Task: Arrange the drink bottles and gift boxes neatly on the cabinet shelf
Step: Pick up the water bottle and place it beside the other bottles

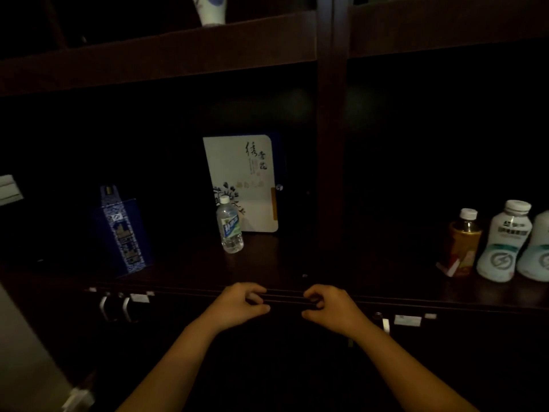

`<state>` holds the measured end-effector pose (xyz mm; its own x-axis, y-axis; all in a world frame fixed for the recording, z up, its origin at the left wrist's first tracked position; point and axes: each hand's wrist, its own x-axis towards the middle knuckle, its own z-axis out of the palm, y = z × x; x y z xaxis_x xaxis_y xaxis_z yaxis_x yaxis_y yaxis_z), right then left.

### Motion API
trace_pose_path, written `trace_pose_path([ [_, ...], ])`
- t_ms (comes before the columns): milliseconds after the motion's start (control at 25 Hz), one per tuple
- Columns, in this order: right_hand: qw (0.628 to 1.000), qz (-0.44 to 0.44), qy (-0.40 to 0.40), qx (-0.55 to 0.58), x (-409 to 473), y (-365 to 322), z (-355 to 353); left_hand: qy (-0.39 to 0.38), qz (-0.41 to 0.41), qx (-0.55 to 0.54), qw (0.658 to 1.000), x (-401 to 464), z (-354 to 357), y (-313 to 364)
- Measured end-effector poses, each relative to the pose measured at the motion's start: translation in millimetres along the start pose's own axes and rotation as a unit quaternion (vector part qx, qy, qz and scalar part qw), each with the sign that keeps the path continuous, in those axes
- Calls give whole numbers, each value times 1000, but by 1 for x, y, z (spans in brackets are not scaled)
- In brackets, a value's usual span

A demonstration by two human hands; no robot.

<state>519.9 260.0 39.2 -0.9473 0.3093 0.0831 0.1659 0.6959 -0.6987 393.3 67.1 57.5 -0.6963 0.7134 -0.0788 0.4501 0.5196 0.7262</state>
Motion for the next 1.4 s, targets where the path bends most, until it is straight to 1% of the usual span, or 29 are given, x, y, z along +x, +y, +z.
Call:
trace_pose_path([
  [240, 1000, -8, 3, -4, 52, -37, 31, 79, -11, -21, 997, 9, -49, -36],
  [360, 1000, 2, 10, 2, 98, -44, 44, 115, -30, -44, 992, 27, -69, -53],
  [440, 1000, 0, 30, 8, 138, -47, 56, 154, -37, -53, 986, 49, -85, -66],
  [520, 998, 4, 47, 38, 178, -50, 67, 186, -46, -73, 979, 75, -102, -77],
  [760, 992, 4, 66, 108, 273, -57, 89, 227, -56, -95, 968, 150, -138, -108],
  [960, 983, 34, 84, 161, 321, -56, 100, 245, -57, -103, 962, 208, -153, -123],
  [1040, 980, 37, 83, 178, 335, -53, 109, 241, -37, -120, 962, 234, -160, -121],
  [1200, 970, 42, 61, 230, 355, -52, 135, 163, 39, -163, 972, 274, -172, -116],
  [1280, 967, 57, 52, 242, 360, -49, 143, 133, 46, -183, 973, 282, -172, -118],
  [1400, 965, 64, 62, 248, 364, -46, 149, 111, 61, -191, 973, 286, -176, -125],
])
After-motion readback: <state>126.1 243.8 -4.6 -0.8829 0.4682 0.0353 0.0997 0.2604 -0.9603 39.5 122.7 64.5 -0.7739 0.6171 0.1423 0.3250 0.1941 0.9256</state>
